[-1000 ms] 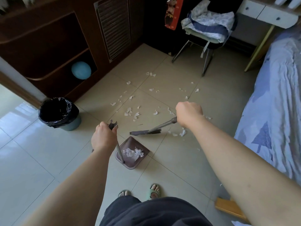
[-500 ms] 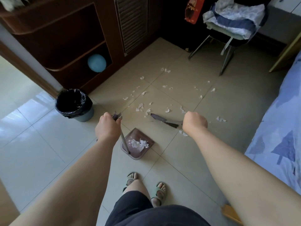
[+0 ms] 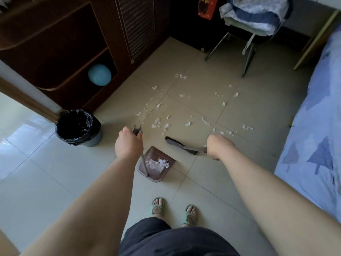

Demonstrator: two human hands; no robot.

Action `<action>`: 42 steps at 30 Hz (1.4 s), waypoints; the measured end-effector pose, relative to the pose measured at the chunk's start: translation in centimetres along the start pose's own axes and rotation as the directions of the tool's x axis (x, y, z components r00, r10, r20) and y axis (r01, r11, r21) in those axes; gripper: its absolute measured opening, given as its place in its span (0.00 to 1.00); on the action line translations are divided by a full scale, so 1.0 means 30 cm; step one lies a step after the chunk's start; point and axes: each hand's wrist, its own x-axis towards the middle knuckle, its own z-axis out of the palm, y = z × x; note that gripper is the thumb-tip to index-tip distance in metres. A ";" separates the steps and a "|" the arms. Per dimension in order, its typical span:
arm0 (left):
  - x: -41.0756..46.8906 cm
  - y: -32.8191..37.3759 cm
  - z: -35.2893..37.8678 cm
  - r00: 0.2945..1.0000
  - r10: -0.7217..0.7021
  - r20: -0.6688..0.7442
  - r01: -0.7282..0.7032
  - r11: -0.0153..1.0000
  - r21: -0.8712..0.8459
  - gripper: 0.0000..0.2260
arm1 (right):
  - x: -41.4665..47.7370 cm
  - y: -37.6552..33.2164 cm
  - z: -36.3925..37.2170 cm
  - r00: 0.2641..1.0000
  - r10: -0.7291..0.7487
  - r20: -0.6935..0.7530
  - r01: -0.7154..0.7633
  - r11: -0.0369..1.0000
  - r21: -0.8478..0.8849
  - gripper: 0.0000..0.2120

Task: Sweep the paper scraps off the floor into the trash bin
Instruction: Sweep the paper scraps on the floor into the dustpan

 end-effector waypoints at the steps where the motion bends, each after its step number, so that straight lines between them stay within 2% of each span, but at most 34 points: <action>1: 0.009 0.005 -0.006 1.000 0.004 0.006 -0.004 1.000 0.002 0.17 | -0.005 -0.012 -0.018 1.000 -0.011 0.008 0.012 1.000 -0.014 0.09; 3: 0.018 0.009 -0.015 1.000 0.014 0.016 -0.014 1.000 0.009 0.17 | -0.013 -0.031 -0.053 0.999 -0.032 0.021 0.032 0.999 -0.037 0.07; 7: 0.044 0.004 -0.038 0.997 0.073 0.030 -0.075 0.996 0.057 0.17 | -0.021 -0.060 -0.128 0.998 -0.015 0.065 0.017 0.999 -0.029 0.08; 14: 0.096 -0.042 -0.097 0.990 0.140 0.031 -0.144 0.979 0.148 0.18 | -0.042 -0.094 -0.212 0.988 0.070 -0.135 -0.071 0.997 -0.003 0.10; 17: 0.104 -0.086 -0.110 0.991 0.132 0.024 -0.134 0.980 0.146 0.17 | -0.034 -0.117 -0.222 0.981 0.122 -0.153 -0.112 0.991 0.072 0.08; 20: 0.111 -0.130 -0.120 0.993 0.119 0.011 -0.120 0.985 0.121 0.17 | -0.004 -0.159 -0.191 0.972 0.158 -0.176 -0.132 0.980 0.149 0.09; 24: 0.124 -0.161 -0.116 0.994 0.105 0.008 -0.105 0.993 0.060 0.16 | 0.033 -0.219 -0.118 0.975 0.156 -0.161 -0.123 0.972 0.198 0.04; 28: 0.136 -0.169 -0.104 0.997 0.072 0.036 -0.072 0.997 0.009 0.16 | 0.051 -0.252 -0.048 0.991 0.104 -0.087 -0.091 0.984 0.151 0.07; 30: 0.129 -0.169 -0.095 0.996 0.067 0.057 -0.067 0.998 -0.006 0.17 | 0.048 -0.255 -0.043 0.997 0.061 -0.056 -0.056 0.995 0.089 0.03; 33: 0.099 -0.169 -0.079 0.994 0.062 0.094 -0.061 0.998 -0.019 0.17 | 0.033 -0.253 -0.083 0.999 0.032 0.005 -0.032 0.999 -0.013 0.11; 35: 0.081 -0.168 -0.070 0.992 0.061 0.110 -0.061 0.998 -0.009 0.16 | 0.014 -0.251 -0.125 1.000 0.015 0.017 -0.014 0.998 -0.056 0.12; 38: 0.068 -0.163 -0.071 0.989 0.065 0.129 -0.067 0.998 0.006 0.16 | -0.033 -0.227 -0.172 0.999 -0.004 -0.041 0.001 0.998 -0.064 0.06; 42: 0.061 -0.173 -0.075 0.987 0.079 0.138 -0.081 0.997 0.007 0.16 | -0.074 -0.189 -0.162 0.988 0.044 -0.146 -0.051 0.998 -0.042 0.13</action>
